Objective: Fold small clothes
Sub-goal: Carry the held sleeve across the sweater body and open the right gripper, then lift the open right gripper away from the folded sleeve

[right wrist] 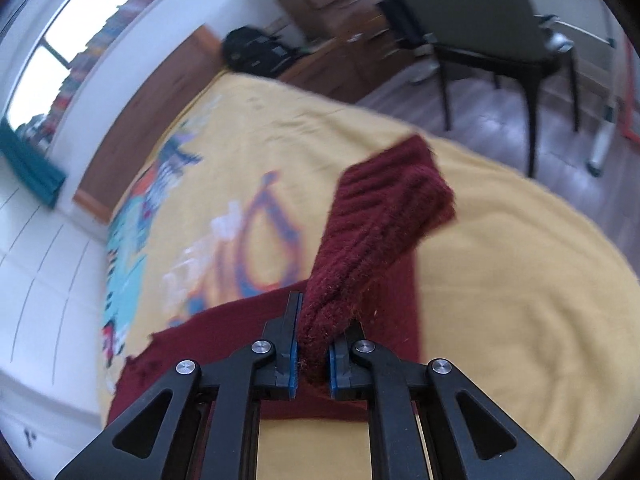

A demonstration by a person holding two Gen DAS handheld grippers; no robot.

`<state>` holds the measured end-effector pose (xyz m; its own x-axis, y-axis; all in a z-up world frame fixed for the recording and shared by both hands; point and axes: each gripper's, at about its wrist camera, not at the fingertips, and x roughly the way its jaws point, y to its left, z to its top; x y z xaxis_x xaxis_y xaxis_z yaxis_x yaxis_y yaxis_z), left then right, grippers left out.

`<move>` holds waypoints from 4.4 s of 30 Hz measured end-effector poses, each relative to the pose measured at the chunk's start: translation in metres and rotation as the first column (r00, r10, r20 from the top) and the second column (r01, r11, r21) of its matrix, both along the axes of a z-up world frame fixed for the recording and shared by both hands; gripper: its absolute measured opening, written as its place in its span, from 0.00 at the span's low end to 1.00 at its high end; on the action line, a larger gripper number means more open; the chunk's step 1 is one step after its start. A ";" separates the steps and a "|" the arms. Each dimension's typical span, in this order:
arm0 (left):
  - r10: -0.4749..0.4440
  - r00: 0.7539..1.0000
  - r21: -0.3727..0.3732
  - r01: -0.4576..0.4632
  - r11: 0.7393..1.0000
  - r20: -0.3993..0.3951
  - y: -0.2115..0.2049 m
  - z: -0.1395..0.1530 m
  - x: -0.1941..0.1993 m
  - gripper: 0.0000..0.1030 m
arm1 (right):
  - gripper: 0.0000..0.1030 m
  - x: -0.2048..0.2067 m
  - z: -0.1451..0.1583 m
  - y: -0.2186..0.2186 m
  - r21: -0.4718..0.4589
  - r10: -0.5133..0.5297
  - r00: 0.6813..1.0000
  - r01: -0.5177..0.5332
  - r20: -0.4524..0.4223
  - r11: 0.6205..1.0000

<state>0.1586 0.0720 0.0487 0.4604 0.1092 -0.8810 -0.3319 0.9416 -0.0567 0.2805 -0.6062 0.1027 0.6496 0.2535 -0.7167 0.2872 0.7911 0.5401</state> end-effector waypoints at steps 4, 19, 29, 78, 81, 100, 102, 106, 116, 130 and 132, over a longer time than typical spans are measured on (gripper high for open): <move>0.012 1.000 -0.022 -0.012 1.000 0.008 0.018 -0.003 -0.009 0.99 | 0.10 0.020 0.016 0.067 0.011 0.082 0.997 -0.082 0.000 0.997; 0.087 0.995 -0.065 -0.085 0.994 0.040 0.106 -0.012 -0.051 0.99 | 0.10 0.062 0.047 0.355 -0.018 0.420 0.907 -0.420 -0.004 0.907; 0.112 0.993 -0.091 -0.108 0.990 0.040 0.146 -0.020 -0.070 0.99 | 0.10 0.052 0.031 0.511 -0.030 0.554 0.832 -0.553 0.017 0.832; -0.009 1.000 -0.014 0.009 1.000 0.030 0.090 -0.012 -0.041 0.99 | 0.54 -0.017 -0.064 0.506 -0.395 0.577 0.807 -0.575 -0.128 0.716; -0.033 0.999 -0.015 0.033 0.999 0.036 0.078 -0.011 -0.035 0.99 | 0.54 -0.005 -0.070 0.471 -0.423 0.518 0.841 -0.531 -0.157 0.734; -0.060 0.998 -0.030 0.061 0.998 0.034 0.044 0.002 -0.032 0.99 | 0.53 -0.048 -0.070 0.421 -0.383 0.501 0.846 -0.531 -0.183 0.756; -0.054 0.998 -0.030 0.056 0.998 0.042 0.043 0.006 -0.035 0.99 | 0.53 -0.057 -0.063 0.420 -0.381 0.504 0.846 -0.530 -0.173 0.758; -0.044 0.997 -0.006 0.045 0.999 0.058 0.041 0.014 -0.044 0.99 | 0.53 -0.076 -0.048 0.419 -0.380 0.509 0.848 -0.524 -0.148 0.762; -0.027 0.993 0.022 0.025 0.999 0.111 0.041 0.029 -0.068 0.99 | 0.53 -0.119 -0.024 0.416 -0.406 0.506 0.854 -0.507 -0.119 0.761; -0.015 0.982 -0.035 0.022 0.999 0.186 0.069 0.039 -0.089 0.99 | 0.53 -0.158 0.002 0.408 -0.451 0.470 0.877 -0.459 -0.095 0.765; -0.017 0.982 -0.035 0.024 0.999 0.186 0.073 0.038 -0.091 0.99 | 0.53 -0.161 0.005 0.410 -0.457 0.470 0.878 -0.457 -0.094 0.763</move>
